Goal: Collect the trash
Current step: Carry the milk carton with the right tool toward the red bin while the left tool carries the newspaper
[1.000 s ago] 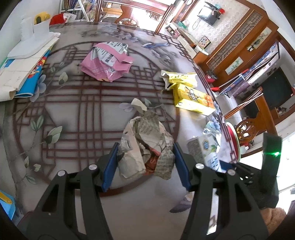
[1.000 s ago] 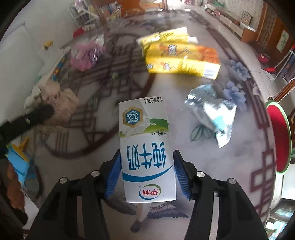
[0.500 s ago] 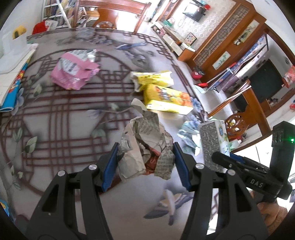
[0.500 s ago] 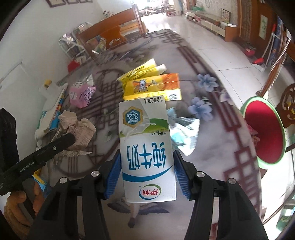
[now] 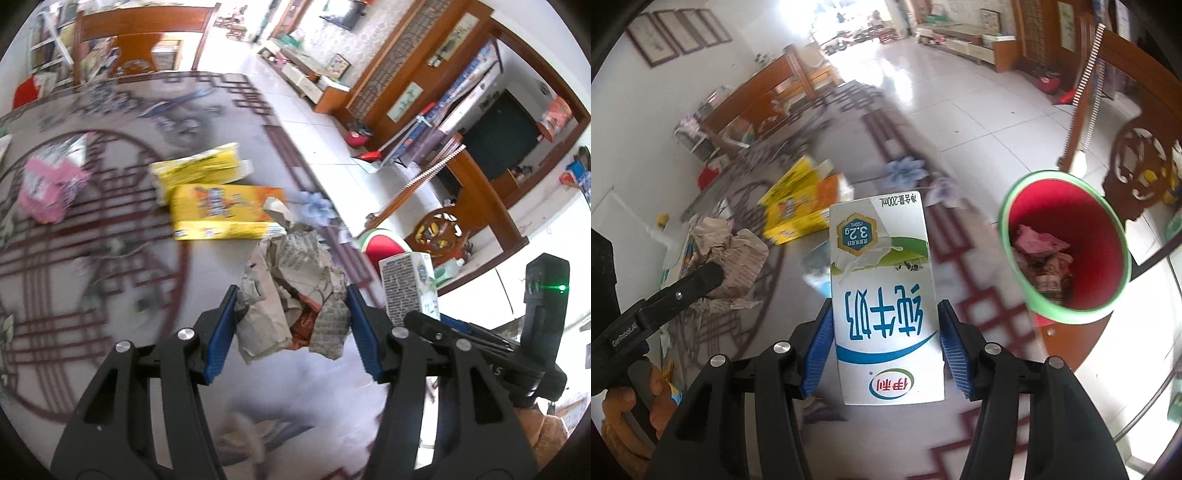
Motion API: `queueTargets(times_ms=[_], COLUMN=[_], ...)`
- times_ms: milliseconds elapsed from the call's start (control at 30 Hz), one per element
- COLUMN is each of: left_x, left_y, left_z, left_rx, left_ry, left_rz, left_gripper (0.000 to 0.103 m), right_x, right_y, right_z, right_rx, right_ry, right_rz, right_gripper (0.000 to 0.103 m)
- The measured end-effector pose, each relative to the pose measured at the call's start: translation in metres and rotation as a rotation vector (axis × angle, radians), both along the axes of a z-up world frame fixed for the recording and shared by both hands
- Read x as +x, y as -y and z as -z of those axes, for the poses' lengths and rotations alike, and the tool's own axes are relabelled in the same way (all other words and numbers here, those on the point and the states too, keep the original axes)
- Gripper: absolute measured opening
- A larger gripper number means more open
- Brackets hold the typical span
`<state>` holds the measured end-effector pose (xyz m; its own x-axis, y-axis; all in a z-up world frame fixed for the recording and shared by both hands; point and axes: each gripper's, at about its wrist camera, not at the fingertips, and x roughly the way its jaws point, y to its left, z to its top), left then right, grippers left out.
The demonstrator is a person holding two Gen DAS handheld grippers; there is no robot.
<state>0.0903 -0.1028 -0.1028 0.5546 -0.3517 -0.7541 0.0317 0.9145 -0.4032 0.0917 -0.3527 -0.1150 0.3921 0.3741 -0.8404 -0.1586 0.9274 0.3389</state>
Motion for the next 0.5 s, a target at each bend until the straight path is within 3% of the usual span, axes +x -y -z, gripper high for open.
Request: queueTargets(times_ms=[500], left_x=[0.043], left_y=[0.122], left_z=[-0.001], left_rx=[-0.002], left_ry=[0.005], left_rz=[0.149], left_gripper=[0.055], right_x=[0.020], right_y=[0.120], right_z=[0.001], right_rx=[0.027], right_ry=[0.006], right_rz=[0.139], right_gripper=[0.053])
